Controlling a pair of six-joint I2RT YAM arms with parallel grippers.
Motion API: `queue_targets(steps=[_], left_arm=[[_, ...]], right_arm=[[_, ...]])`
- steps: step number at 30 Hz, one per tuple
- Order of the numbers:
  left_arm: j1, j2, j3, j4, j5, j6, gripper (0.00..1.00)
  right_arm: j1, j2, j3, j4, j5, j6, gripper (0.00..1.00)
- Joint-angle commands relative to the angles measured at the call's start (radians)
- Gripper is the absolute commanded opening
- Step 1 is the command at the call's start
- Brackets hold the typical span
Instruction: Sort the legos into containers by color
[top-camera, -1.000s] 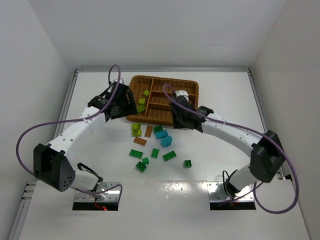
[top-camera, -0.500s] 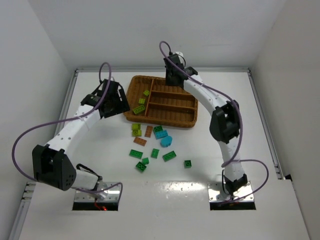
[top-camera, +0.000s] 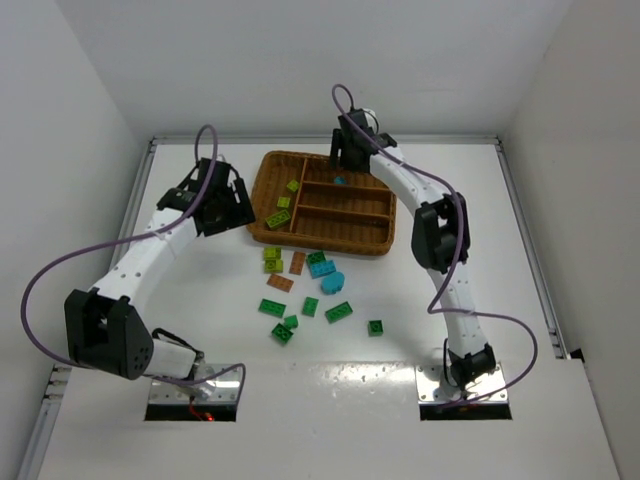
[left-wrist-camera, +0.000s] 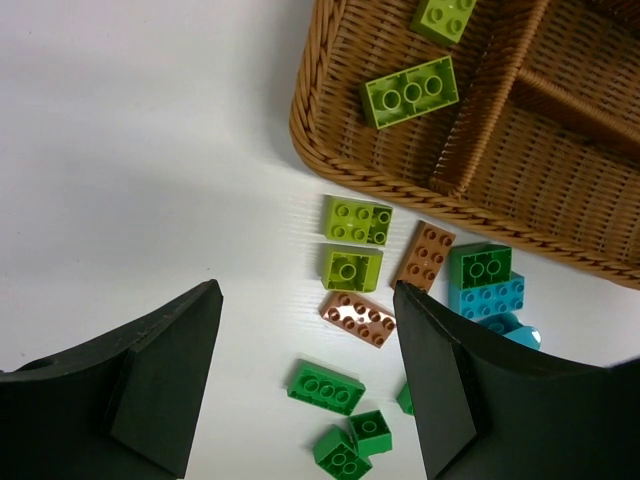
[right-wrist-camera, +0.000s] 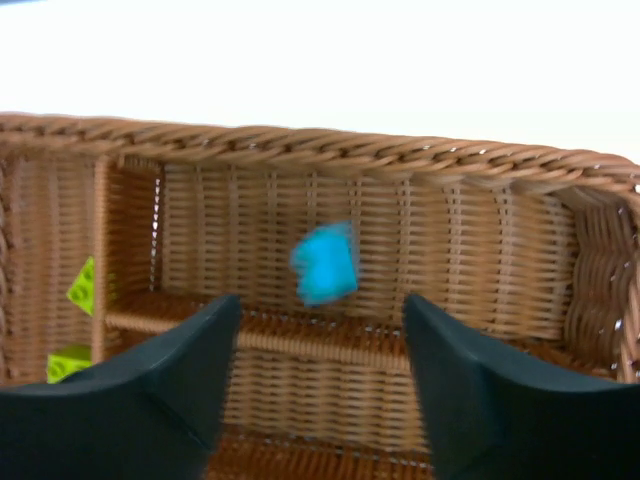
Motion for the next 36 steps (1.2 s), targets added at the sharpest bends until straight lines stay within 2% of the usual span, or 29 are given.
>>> queue_targets(steps=[1,3,6,9,10,11,12,13,17,19,22,27,36], left_arm=[[0.012,0.013,-0.008,0.001,0.018,0.024,0.76],[0.012,0.013,-0.008,0.001,0.018,0.024,0.76],[0.012,0.004,-0.008,0.001,0.018,0.024,0.76],[0.012,-0.005,-0.017,0.001,0.009,0.024,0.76],[0.021,-0.005,-0.029,0.001,0.009,0.024,0.76],[0.022,-0.005,-0.04,0.001,0.009,0.024,0.76],[0.022,-0.014,-0.04,0.001,0.009,0.024,0.76],[0.022,-0.014,-0.049,0.001,0.009,0.024,0.76],[0.031,-0.039,-0.072,0.01,0.018,0.024,0.76],[0.031,-0.039,-0.072,0.01,0.018,0.024,0.76],[0.031,-0.039,-0.092,0.019,0.009,0.024,0.76],[0.031,-0.048,-0.092,0.019,0.009,0.015,0.76],[0.031,-0.057,-0.101,0.019,0.018,0.005,0.76]], right_arm=[[-0.005,0.011,0.046,0.03,-0.024,0.017,0.76],[-0.005,-0.008,0.046,0.03,-0.013,0.017,0.76],[0.005,-0.125,-0.056,0.041,-0.001,0.017,0.7],[0.051,-0.364,-0.352,0.1,-0.01,0.008,0.69],[0.065,-0.433,-0.544,0.166,-0.049,0.008,0.7],[0.078,-0.561,-0.637,0.191,-0.069,0.008,0.73],[0.11,-0.615,-0.787,0.202,-0.086,0.008,0.76],[0.124,-0.666,-0.853,0.202,-0.103,0.008,0.83],[0.209,-0.853,-1.123,0.179,-0.134,0.008,0.9],[0.262,-0.909,-1.176,0.179,-0.172,0.008,0.92],[0.309,-0.909,-1.224,0.17,-0.172,0.008,0.95],[0.354,-0.842,-1.224,0.196,-0.224,-0.052,0.97],[0.401,-0.719,-1.196,0.272,-0.221,-0.083,0.98]])
